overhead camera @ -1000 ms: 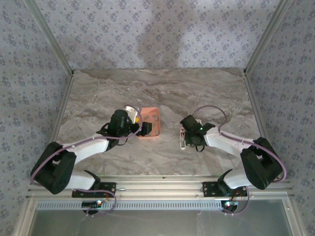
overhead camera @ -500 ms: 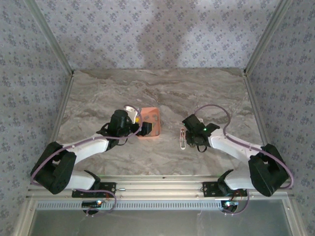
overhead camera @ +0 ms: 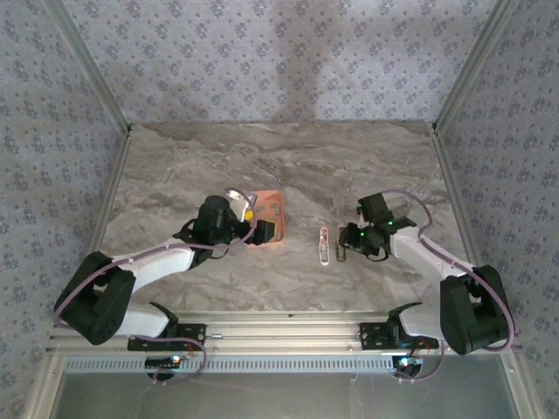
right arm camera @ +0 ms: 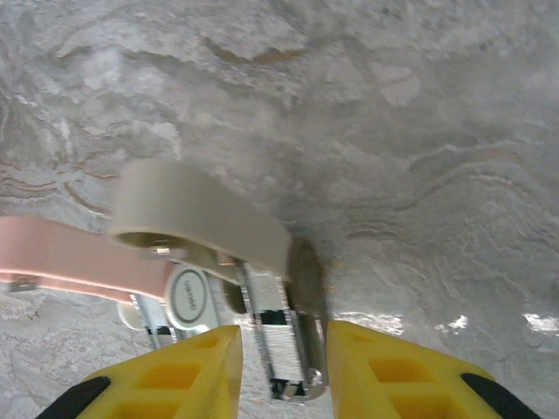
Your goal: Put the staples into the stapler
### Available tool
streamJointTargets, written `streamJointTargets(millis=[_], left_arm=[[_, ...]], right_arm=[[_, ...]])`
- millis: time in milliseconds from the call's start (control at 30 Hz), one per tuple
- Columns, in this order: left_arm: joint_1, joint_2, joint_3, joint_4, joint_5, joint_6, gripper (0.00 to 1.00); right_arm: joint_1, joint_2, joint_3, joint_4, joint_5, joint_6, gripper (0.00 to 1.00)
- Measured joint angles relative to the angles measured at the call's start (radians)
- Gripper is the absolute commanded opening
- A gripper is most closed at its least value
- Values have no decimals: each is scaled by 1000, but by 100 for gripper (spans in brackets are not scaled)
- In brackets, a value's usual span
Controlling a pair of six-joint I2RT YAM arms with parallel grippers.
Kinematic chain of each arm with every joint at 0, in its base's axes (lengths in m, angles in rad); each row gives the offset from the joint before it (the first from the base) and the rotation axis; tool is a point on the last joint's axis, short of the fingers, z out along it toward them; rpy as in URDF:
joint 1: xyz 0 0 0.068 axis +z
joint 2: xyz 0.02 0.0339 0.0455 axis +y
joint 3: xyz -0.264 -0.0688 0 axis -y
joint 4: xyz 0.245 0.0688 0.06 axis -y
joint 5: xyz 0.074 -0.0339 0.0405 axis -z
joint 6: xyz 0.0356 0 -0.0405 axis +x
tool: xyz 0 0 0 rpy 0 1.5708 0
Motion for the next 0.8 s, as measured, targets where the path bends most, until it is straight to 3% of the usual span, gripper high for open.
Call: streamJointTargets(millis=[300,800], left_arm=[[0,38,0,26,-3,0,93],[0,52,15,43,-3,0,93]], right_arm=[[-68,25,-55,70,-133,-8,27],[-71,73,-67,91,-148,-18,25]])
